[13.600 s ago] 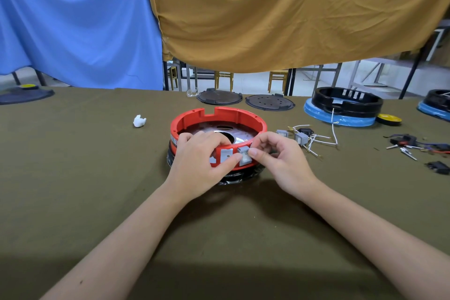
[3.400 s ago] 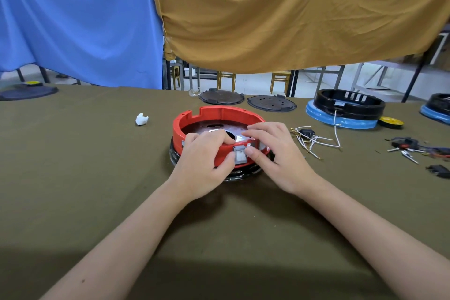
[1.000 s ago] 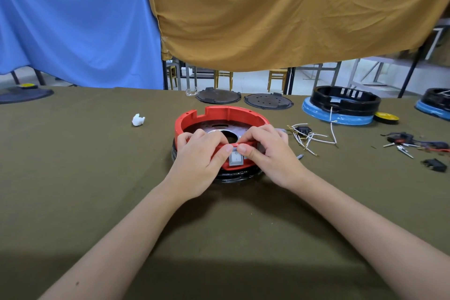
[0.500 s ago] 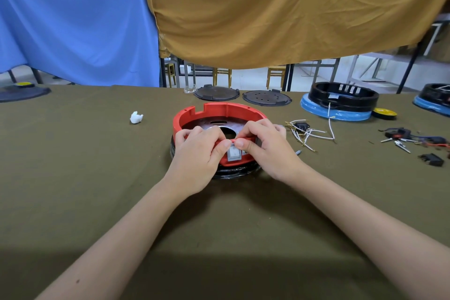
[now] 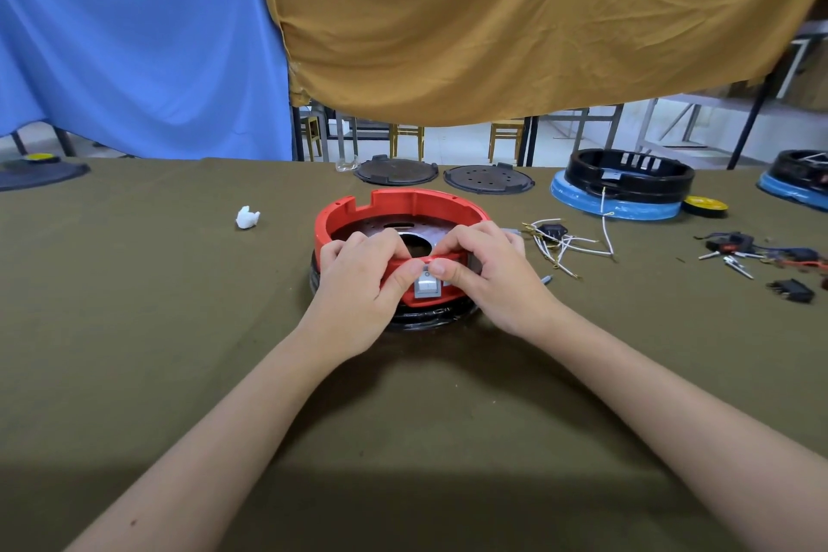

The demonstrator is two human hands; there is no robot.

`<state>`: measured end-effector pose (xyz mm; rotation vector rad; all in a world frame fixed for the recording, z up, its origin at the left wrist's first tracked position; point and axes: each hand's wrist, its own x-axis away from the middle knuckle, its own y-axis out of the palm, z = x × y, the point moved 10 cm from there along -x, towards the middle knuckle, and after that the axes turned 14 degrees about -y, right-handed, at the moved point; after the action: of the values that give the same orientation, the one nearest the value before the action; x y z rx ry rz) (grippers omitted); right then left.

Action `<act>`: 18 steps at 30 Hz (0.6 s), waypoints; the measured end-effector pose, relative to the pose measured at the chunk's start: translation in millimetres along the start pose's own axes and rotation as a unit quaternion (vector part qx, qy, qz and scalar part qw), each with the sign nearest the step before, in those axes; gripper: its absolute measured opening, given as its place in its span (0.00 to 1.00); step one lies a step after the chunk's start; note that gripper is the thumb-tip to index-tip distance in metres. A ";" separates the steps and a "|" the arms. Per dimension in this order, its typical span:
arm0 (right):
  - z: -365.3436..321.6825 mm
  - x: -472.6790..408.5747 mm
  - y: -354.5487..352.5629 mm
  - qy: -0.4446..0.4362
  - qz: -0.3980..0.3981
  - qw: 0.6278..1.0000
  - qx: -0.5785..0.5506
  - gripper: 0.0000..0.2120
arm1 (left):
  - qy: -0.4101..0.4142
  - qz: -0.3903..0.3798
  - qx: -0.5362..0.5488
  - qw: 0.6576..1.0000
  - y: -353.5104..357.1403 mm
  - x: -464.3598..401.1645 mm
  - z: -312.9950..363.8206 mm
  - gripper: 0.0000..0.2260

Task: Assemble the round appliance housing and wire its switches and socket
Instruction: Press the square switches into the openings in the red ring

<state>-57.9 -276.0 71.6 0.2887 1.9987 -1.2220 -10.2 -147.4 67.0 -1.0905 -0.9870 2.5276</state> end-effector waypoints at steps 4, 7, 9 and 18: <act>3.2 -1.4 0.8 0.015 -0.001 1.000 -0.010 0.06 | -0.015 0.000 0.000 1.000 0.8 -1.4 -1.2 0.09; 3.0 -2.5 2.0 0.020 -0.004 1.000 -0.003 0.05 | -0.022 0.001 -0.008 1.000 1.3 -3.1 -0.9 0.08; 3.3 -2.4 2.8 0.023 -0.005 1.000 -0.003 0.06 | -0.021 0.001 -0.006 1.000 1.1 -3.0 -1.4 0.07; -3.4 2.7 -6.6 0.003 0.001 1.000 -0.026 0.10 | 0.014 -0.010 0.006 1.000 -5.6 3.6 0.9 0.07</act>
<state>-65.0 -277.1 74.9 0.2698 2.0309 -1.1677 -13.7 -142.0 69.1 -1.1039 -0.9699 2.4919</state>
